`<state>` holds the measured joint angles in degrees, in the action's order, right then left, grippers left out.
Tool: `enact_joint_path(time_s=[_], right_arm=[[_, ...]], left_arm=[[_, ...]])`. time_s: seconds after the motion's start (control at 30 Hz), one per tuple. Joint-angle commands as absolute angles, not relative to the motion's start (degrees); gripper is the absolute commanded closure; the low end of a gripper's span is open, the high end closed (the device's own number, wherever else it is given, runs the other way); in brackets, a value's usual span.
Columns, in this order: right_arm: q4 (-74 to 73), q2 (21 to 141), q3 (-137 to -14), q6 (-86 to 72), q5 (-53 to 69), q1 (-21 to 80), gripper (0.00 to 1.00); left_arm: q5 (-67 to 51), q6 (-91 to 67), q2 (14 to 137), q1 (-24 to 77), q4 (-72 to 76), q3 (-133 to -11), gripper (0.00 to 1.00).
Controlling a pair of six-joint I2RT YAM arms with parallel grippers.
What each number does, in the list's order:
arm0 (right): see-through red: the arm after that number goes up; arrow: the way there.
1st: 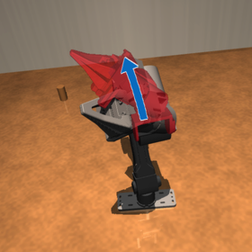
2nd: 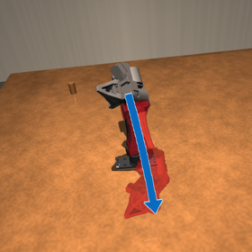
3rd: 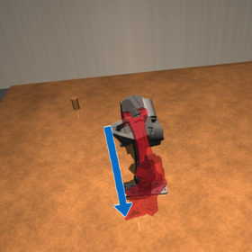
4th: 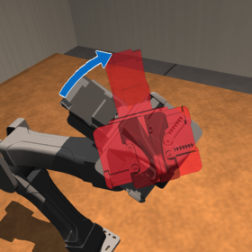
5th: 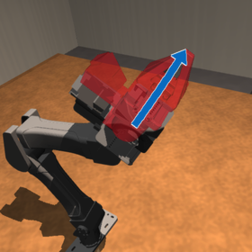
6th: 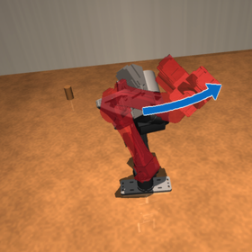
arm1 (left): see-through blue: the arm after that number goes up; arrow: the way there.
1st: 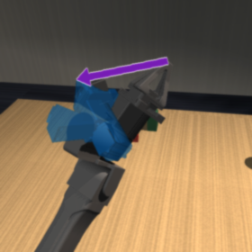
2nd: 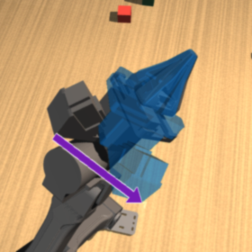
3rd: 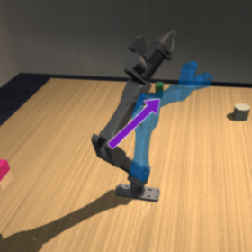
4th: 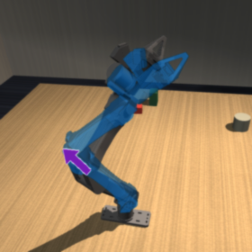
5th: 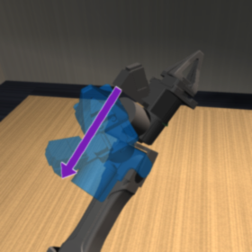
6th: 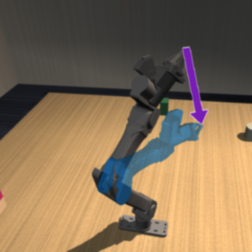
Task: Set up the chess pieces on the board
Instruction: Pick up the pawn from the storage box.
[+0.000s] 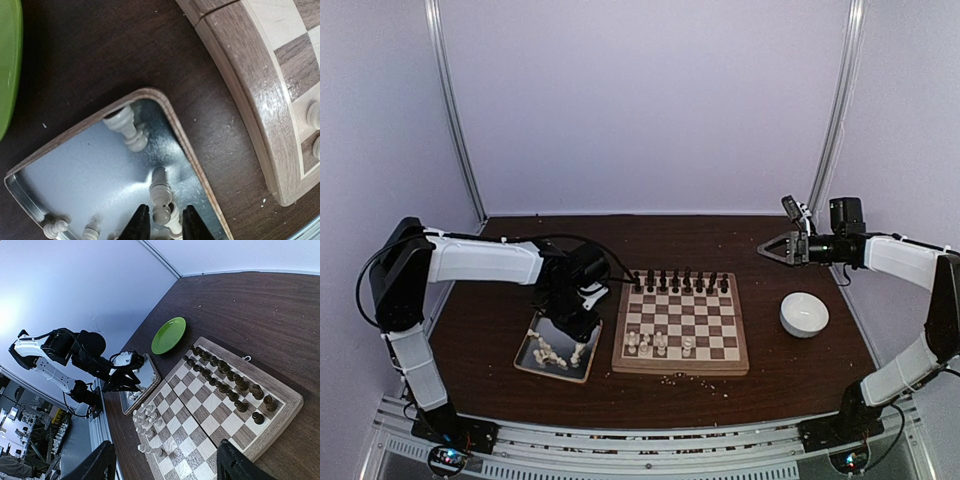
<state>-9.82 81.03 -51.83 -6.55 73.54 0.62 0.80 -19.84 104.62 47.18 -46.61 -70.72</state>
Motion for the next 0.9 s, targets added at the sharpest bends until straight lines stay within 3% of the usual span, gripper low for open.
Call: enact_joint_path(time_s=[0.0, 0.53, 0.87], right_arm=[[-10.11, 81.45, -53.53, -5.72, 74.36, 0.18, 0.31], [-10.28, 81.58, -53.48, -5.58, 74.36, 0.09, 0.32], [-10.37, 81.46, -53.50, -5.45, 74.44, 0.04, 0.32]], left_arm=[[0.01, -19.34, 106.09, 46.87, -45.46, -72.73, 0.79], [0.18, -18.55, 105.85, 46.73, -45.53, -73.50, 1.00], [-3.93, -19.07, 101.80, 45.00, -41.22, -71.28, 1.00]])
